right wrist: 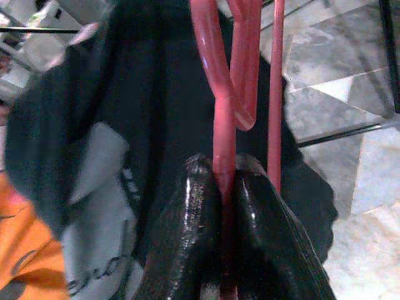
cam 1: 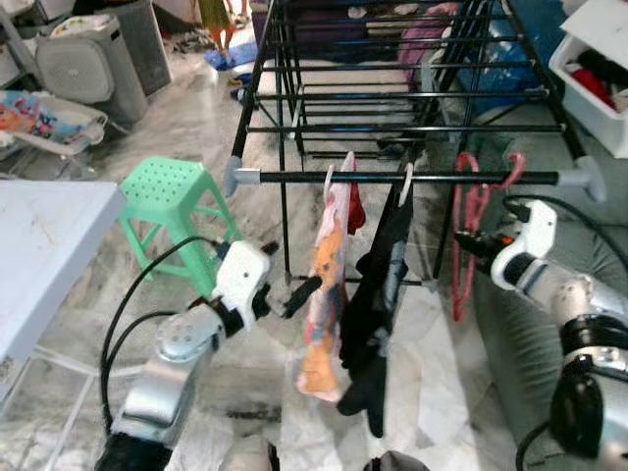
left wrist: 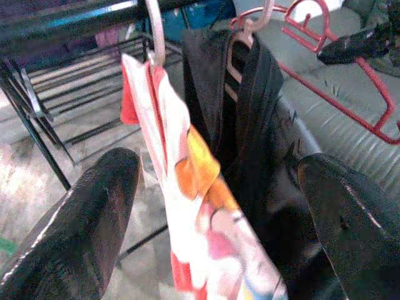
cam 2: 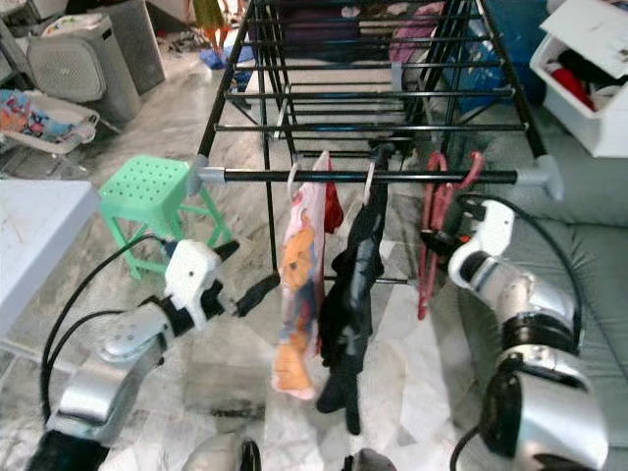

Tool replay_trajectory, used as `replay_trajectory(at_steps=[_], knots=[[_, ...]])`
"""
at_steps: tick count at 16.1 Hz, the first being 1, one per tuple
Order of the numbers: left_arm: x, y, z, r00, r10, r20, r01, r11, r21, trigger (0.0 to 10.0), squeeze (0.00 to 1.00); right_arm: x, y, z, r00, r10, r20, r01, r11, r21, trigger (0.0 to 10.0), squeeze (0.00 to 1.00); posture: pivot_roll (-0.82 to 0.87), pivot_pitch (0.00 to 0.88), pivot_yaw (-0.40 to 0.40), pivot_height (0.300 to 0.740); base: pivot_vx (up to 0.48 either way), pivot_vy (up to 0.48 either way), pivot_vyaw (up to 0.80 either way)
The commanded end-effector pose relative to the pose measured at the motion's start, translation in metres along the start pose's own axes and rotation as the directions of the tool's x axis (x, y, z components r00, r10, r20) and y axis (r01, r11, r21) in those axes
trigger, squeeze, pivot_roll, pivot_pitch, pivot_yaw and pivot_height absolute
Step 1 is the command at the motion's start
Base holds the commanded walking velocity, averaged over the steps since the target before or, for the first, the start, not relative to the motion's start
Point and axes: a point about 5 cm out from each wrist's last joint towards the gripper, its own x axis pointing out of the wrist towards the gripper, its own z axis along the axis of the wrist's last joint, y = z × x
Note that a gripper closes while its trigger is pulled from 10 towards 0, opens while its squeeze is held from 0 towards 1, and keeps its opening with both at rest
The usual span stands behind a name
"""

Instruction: Hang hanger

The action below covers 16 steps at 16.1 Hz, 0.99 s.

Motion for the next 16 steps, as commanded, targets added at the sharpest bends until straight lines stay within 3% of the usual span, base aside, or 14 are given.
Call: replay_trajectory(at_steps=[1,8,9,10,11,16], knots=[[-0.003,0.001,0.004,1.000,-0.008,-0.002,0.008,1.000,0.016,10.0,0.00,0.001,0.003,0.015,0.999,0.001,0.046,-0.001,1.000,-0.016,10.0,0.00,0.10,0.042,0.079,0.740,0.000,0.000,0.00],[-0.006,0.003,0.008,1.000,-0.003,-0.025,0.003,1.000,0.028,10.0,0.00,-0.009,-0.028,-0.003,0.995,-0.095,0.027,0.095,0.996,0.001,10.0,0.00,0.12,0.050,0.092,0.740,0.000,0.000,0.00],[-0.004,0.000,0.007,1.000,-0.011,-0.025,0.012,1.000,0.024,10.0,0.00,-0.015,-0.035,-0.002,0.992,-0.117,0.035,0.117,0.993,0.000,10.0,0.71,0.10,0.052,0.099,0.740,0.000,0.000,0.00],[-0.003,-0.001,0.007,1.000,-0.014,-0.025,0.014,1.000,0.023,10.0,0.00,-0.016,-0.036,-0.002,0.992,-0.119,0.037,0.119,0.993,0.003,10.0,0.71,0.10,0.052,0.099,0.740,0.000,0.000,0.00],[-0.002,-0.002,0.007,1.000,-0.017,-0.024,0.018,1.000,0.021,10.0,0.00,-0.018,-0.039,0.000,0.992,-0.119,0.043,0.119,0.993,0.004,10.0,1.00,0.09,0.051,0.099,0.740,0.000,0.000,0.00],[0.004,-0.004,0.009,1.000,-0.022,-0.016,0.022,1.000,0.014,10.0,0.00,-0.019,-0.040,0.002,0.991,-0.119,0.057,0.123,0.989,-0.076,10.0,1.00,0.08,0.046,0.096,0.740,0.000,0.000,0.00]])
